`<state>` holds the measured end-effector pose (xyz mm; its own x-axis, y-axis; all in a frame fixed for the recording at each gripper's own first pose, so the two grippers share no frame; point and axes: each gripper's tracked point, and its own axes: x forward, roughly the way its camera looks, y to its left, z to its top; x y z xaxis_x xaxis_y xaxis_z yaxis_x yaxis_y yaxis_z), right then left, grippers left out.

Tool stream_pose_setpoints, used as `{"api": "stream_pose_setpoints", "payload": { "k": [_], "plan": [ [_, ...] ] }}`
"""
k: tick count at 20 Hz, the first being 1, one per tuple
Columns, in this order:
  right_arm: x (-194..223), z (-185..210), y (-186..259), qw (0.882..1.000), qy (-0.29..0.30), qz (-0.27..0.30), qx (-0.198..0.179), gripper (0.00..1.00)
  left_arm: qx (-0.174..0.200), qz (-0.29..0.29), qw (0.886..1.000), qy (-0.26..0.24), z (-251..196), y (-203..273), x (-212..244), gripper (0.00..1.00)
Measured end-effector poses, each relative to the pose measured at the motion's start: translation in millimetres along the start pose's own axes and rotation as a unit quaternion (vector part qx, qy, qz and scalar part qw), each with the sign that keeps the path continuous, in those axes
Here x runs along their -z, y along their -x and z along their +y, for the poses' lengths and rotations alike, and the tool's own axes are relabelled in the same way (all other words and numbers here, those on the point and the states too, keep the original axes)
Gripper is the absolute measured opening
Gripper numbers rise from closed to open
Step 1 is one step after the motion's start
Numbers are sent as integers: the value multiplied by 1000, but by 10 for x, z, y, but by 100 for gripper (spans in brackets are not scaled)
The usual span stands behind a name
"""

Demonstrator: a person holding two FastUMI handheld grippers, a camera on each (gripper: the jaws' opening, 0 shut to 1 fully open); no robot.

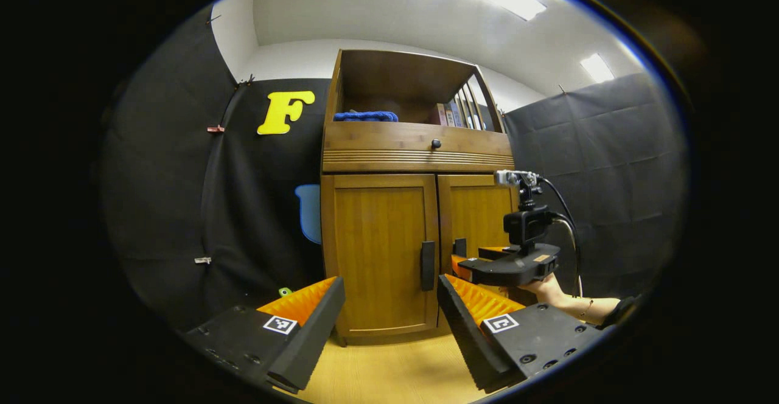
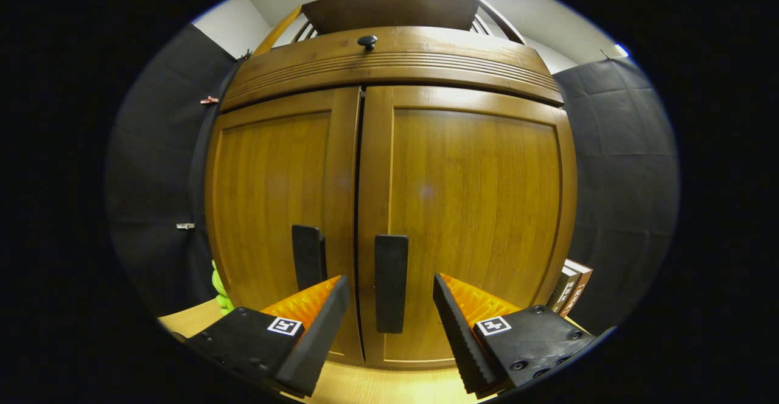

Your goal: Open the right door of the double-door shoe cabinet with the right hand, and open the left door with the left hand.

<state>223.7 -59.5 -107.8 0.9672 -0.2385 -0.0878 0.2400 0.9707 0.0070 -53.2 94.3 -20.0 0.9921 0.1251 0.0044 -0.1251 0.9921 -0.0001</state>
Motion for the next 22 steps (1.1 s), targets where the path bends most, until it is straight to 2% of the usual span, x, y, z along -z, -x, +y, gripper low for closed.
{"api": "stream_pose_setpoints", "payload": {
  "k": [3, 10, 11, 12, 13, 15, 17, 19, 22],
  "plan": [
    [67, 19, -176, 1000, -4, 0, 2, 83, -7, -9, 1000, 6, 72, -10, -24, 95],
    [127, -22, -394, 1000, 5, -2, 14, 82, -13, -7, 1000, 6, 148, -77, 24, 95],
    [118, -23, -404, 1000, 8, -5, 15, 72, -15, -7, 1000, 6, 169, -91, 37, 95],
    [112, -15, -449, 1000, 9, -8, 13, 72, -17, -5, 1000, 7, 185, -95, 45, 95],
    [126, 75, -426, 1000, 2, -7, -6, 59, -19, -4, 1000, 7, 208, -103, 69, 95],
    [123, 82, -430, 1000, 16, -9, 7, 34, -25, 0, 1000, 7, 249, -102, 97, 95],
    [135, 74, -434, 999, 33, -9, 8, 33, -31, 5, 999, 6, 276, -110, 116, 95],
    [129, 69, -339, 1000, 28, 7, 2, 19, -35, 9, 999, 6, 284, -115, 125, 95],
    [144, 75, -264, 999, 35, 14, -13, 18, -34, 11, 999, 8, 252, -106, 123, 95]
  ]
}}
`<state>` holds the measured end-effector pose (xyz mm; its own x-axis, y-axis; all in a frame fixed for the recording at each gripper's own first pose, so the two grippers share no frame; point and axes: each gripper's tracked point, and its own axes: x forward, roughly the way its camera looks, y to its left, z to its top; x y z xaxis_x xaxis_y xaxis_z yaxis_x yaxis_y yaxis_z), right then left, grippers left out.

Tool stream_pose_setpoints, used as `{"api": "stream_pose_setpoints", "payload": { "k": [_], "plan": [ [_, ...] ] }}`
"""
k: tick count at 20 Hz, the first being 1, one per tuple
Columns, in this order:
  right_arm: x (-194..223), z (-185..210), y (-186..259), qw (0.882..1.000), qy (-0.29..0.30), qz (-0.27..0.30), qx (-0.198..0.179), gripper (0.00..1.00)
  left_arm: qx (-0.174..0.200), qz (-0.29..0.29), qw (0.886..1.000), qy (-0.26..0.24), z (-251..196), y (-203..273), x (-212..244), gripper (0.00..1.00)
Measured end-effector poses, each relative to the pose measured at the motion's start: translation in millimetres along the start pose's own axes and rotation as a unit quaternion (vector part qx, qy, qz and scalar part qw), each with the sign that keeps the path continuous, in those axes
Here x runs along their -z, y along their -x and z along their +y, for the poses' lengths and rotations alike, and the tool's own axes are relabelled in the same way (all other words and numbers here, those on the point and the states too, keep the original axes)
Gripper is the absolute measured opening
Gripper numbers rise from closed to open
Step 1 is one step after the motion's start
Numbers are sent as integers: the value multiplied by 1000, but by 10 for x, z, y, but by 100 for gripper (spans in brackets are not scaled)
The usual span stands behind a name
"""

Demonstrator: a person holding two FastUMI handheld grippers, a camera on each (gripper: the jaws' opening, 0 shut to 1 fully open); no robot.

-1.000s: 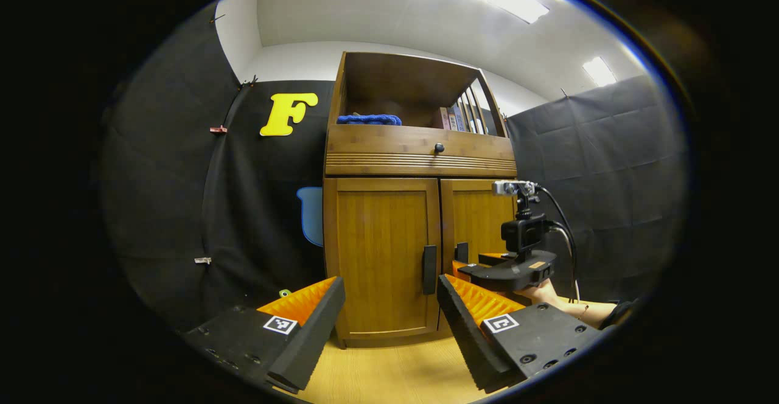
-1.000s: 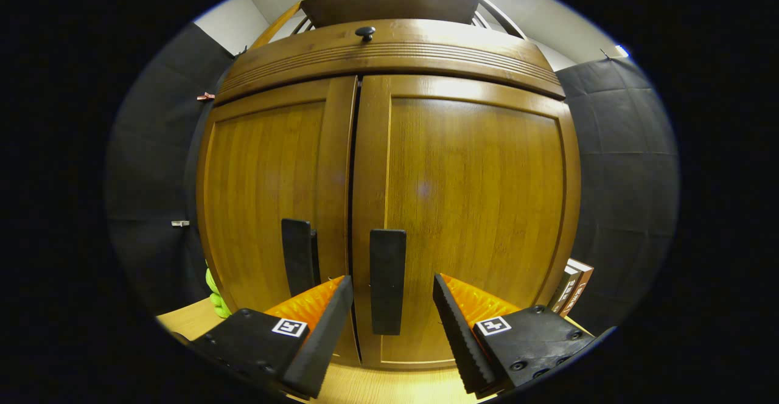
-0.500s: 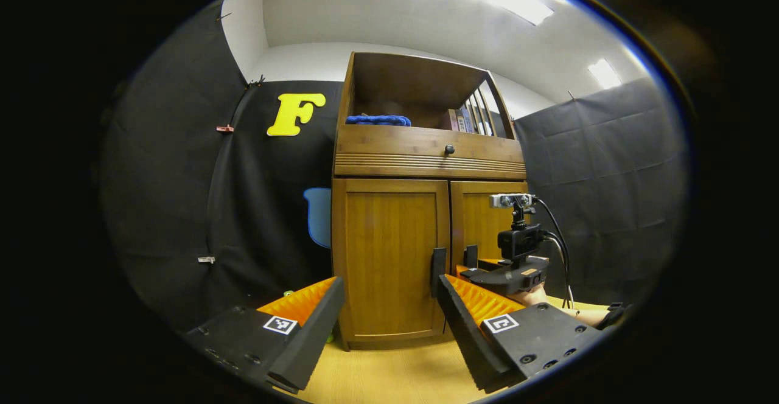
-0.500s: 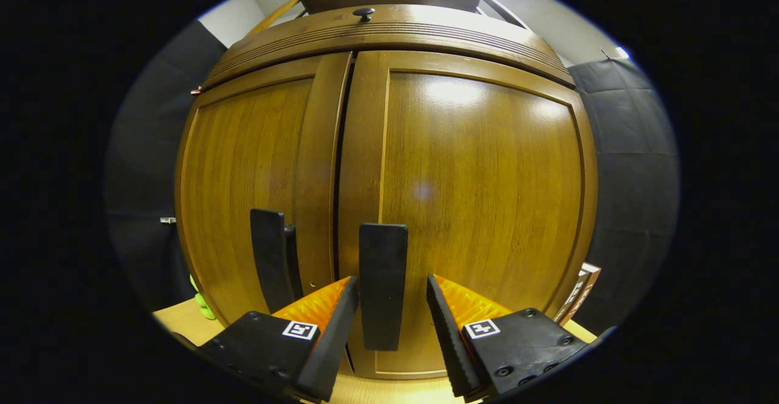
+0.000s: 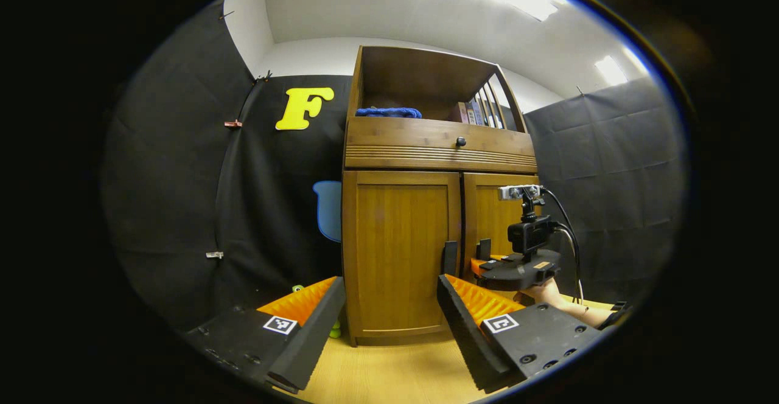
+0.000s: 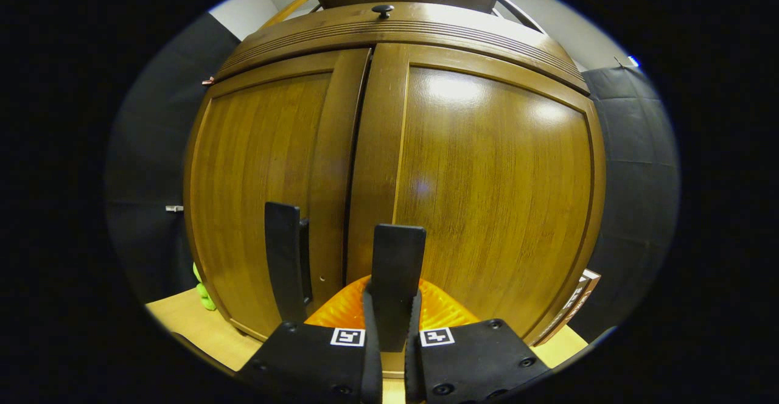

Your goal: Open the right door of the double-door shoe cabinet with the right hand, and open the left door with the left hand.

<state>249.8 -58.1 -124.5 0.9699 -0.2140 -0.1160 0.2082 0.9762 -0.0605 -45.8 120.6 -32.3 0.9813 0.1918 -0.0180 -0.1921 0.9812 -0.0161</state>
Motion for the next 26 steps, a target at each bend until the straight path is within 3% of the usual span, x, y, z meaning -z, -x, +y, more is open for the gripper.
{"api": "stream_pose_setpoints", "payload": {
  "k": [2, 4, 11, 19, 23, 25, 26],
  "plan": [
    [6, -3, 124, 1000, -3, 2, -12, 21, 3, 0, 1000, -1, -55, 16, -3, 95],
    [6, -16, 269, 1000, -3, 4, -23, 15, 7, 0, 1000, -2, -122, 40, -6, 95],
    [9, -185, 794, 999, 3, 4, -40, 18, 41, -7, 999, -1, -452, 62, -38, 95],
    [0, -506, 1367, 999, 10, 5, -44, 18, 82, -20, 996, 11, -892, 8, -78, 95],
    [21, -718, 1564, 999, 15, 3, -34, 21, 108, -24, 994, 13, -1144, 15, -90, 95],
    [26, -848, 1686, 1000, 14, 4, -27, 17, 121, -28, 992, 13, -1260, 24, -94, 94],
    [27, -914, 1737, 1000, 14, 4, -23, 21, 127, -28, 991, 14, -1314, 23, -97, 94]
  ]
}}
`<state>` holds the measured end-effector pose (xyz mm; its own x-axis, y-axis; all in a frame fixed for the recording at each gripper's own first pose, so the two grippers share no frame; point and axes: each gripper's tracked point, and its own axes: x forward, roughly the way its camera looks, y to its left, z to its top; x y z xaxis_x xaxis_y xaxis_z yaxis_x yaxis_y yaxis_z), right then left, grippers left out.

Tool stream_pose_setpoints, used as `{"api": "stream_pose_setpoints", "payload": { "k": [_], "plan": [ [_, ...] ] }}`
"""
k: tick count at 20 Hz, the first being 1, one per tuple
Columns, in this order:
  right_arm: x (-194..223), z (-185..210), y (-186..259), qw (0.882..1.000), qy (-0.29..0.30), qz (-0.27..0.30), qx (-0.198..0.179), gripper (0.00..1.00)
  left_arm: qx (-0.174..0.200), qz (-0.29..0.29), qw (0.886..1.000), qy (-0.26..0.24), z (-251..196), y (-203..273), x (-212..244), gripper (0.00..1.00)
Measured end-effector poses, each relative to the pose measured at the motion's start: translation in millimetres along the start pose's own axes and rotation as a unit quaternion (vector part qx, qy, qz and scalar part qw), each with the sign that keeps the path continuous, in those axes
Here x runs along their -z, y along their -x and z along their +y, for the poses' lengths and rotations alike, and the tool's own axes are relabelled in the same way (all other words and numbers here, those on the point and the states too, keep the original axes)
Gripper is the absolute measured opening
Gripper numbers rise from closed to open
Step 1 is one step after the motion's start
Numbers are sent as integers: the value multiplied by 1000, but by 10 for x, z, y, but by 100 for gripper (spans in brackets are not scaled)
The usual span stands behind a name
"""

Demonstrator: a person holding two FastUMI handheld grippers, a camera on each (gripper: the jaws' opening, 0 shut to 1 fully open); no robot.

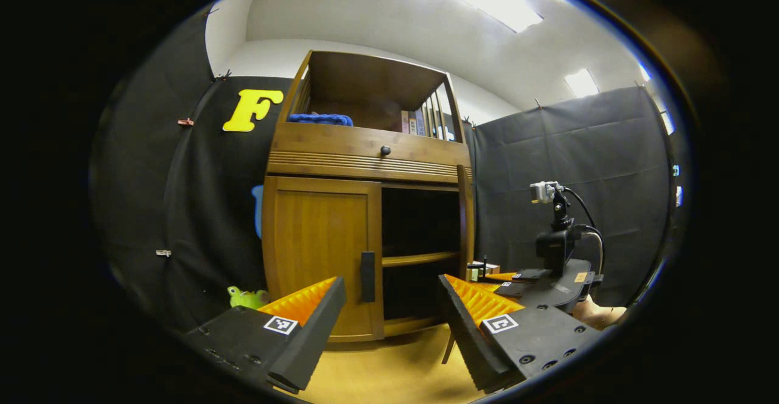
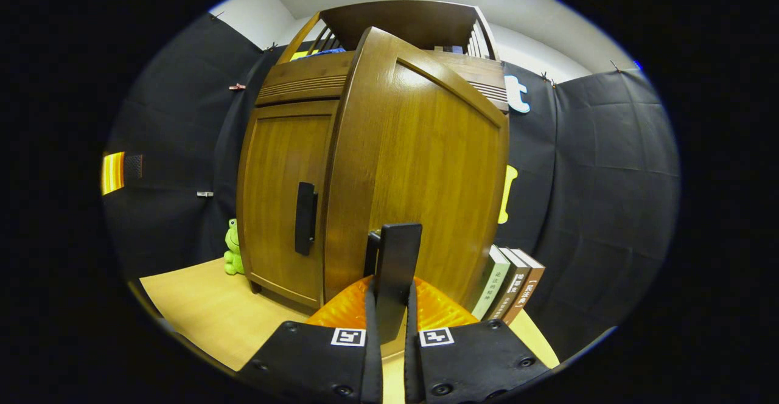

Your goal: Open the right door of the double-door shoe cabinet with the right hand, and open the left door with the left hand.

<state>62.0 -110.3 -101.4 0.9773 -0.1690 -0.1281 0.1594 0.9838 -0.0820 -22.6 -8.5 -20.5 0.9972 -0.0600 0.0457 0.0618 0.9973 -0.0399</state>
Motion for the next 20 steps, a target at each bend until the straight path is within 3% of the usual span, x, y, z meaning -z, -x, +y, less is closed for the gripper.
{"api": "stream_pose_setpoints", "payload": {
  "k": [7, 20],
  "plan": [
    [12, -352, 239, 999, 6, 3, 39, 14, 28, 5, 1000, 3, -251, -82, 70, 94],
    [80, -872, 485, 995, 11, 13, 97, 16, 65, 6, 998, 13, -539, -248, 161, 94]
  ]
}}
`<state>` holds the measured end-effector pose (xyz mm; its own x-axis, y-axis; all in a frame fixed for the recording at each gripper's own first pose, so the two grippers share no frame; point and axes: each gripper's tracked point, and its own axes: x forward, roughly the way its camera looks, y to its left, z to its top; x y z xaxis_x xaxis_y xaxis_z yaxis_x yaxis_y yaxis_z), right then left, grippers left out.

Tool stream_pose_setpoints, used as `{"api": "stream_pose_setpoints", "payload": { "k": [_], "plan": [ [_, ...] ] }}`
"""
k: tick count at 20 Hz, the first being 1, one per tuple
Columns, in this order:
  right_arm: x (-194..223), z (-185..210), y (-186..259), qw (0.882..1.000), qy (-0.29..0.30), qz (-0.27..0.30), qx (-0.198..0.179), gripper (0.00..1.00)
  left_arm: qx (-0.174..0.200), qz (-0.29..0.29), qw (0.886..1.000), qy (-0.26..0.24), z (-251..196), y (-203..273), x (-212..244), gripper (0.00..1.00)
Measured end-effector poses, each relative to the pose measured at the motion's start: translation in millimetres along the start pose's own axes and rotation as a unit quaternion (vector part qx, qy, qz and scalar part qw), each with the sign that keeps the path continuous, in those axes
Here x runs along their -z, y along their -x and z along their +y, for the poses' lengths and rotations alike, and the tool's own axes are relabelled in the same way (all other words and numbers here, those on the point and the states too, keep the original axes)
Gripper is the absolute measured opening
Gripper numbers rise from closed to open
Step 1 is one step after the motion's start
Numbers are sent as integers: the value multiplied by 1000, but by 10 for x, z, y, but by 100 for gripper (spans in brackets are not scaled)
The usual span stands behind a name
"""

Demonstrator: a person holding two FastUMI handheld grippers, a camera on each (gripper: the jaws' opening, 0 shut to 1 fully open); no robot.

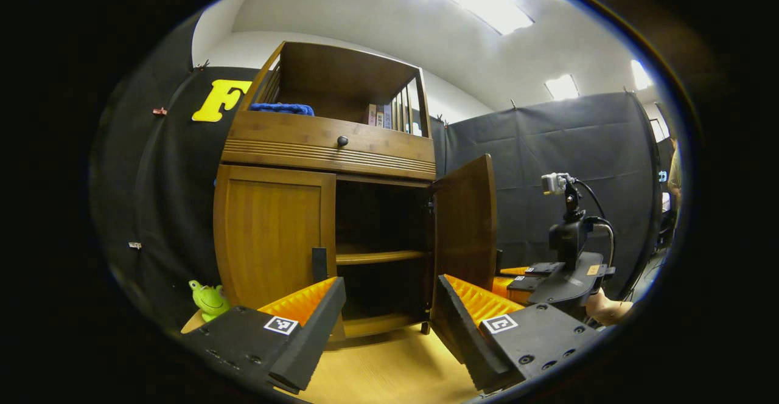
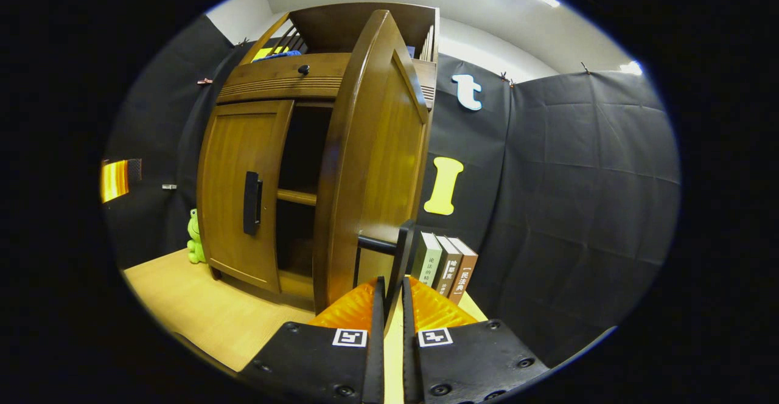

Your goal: Open the right door of the double-door shoe cabinet with the right hand, and open the left door with the left hand.

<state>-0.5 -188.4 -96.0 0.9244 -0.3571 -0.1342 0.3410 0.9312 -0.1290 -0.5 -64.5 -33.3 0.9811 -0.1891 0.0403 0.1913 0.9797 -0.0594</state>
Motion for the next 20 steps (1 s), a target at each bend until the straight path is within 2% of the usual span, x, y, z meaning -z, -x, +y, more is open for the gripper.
{"api": "stream_pose_setpoints", "payload": {
  "k": [9, 13, 20],
  "plan": [
    [35, -252, 171, 1000, -5, 4, 14, 15, 23, 12, 1000, 8, -211, -212, 127, 94],
    [88, -470, 224, 999, -5, 4, 39, 11, 30, 12, 999, 11, -302, -266, 153, 94],
    [31, -760, 363, 997, -5, -7, 74, 5, 18, 26, 999, 12, -291, -363, 272, 94]
  ]
}}
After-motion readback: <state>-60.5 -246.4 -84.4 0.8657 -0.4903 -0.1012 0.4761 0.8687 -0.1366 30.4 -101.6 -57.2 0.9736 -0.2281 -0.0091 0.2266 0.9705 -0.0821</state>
